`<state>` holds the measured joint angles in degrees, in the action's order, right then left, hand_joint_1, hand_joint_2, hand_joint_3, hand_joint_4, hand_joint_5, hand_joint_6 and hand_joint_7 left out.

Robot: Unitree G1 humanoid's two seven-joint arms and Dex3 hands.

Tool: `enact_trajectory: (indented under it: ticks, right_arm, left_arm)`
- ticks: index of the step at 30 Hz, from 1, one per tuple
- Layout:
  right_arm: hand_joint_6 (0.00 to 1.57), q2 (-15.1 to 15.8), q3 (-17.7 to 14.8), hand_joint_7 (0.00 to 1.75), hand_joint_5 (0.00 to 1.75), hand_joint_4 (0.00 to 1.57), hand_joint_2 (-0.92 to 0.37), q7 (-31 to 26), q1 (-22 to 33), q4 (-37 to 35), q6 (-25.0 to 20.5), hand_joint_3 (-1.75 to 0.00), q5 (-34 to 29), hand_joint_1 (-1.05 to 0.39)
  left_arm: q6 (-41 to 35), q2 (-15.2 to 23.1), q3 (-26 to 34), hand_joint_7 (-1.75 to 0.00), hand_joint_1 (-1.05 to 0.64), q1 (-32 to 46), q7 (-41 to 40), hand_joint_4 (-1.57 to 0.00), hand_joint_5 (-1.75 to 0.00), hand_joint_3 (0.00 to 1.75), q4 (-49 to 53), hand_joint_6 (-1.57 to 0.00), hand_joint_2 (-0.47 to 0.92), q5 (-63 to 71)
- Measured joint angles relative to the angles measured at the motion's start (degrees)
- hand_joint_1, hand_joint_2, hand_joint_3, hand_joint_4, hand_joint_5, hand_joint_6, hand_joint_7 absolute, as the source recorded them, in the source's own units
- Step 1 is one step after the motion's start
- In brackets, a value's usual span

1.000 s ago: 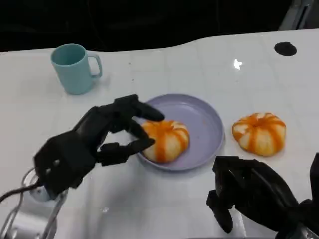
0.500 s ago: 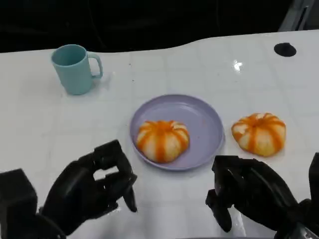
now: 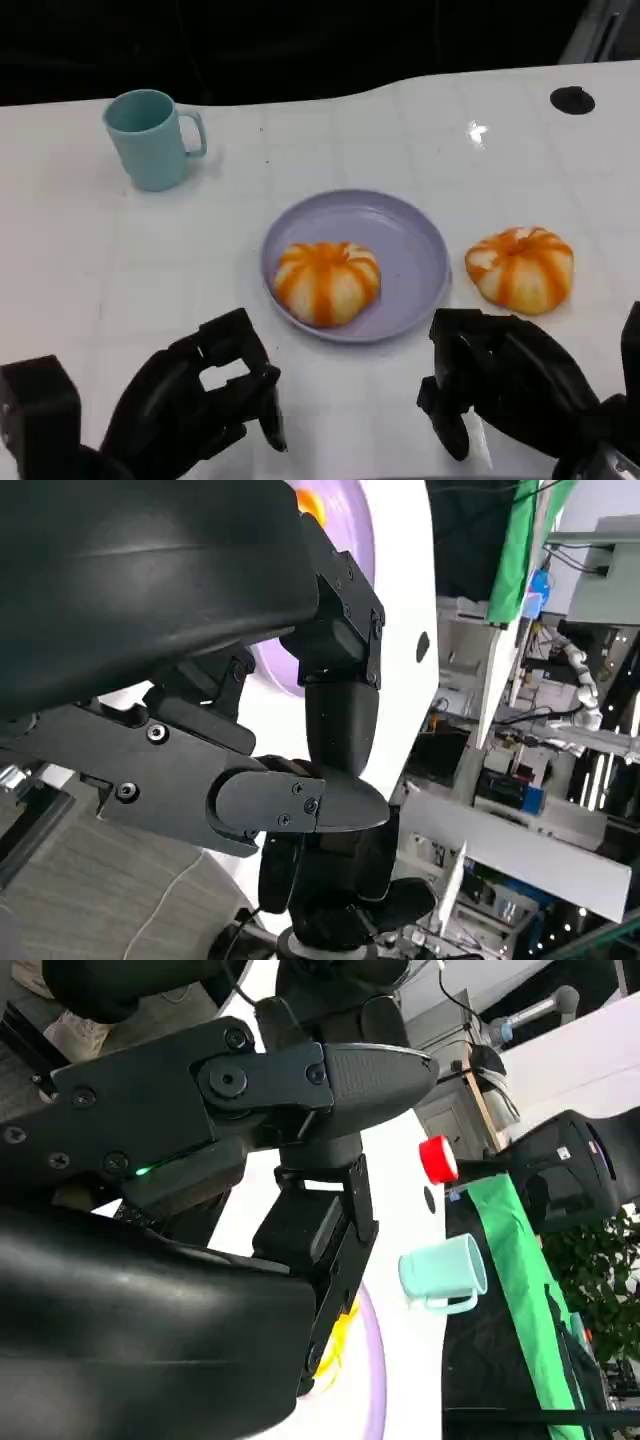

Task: Grasp the bread from the table and place it into the plate.

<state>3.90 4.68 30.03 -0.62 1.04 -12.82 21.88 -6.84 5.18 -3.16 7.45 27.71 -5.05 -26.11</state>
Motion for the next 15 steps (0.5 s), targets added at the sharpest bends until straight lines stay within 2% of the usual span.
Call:
enact_trajectory:
  ticks: [15]
  right_arm:
    - [1.09,0.54,-0.7,1.55,1.63,1.28,-0.92,1.04,-0.46,-1.54,1.4,-0.38,0.01,-0.93]
  left_arm:
    - [-0.49,-1.53,-1.19,-1.75,-0.57,-0.5,1.62,-0.8,-1.75,0.26,0.75,-0.59,0.92,0.84]
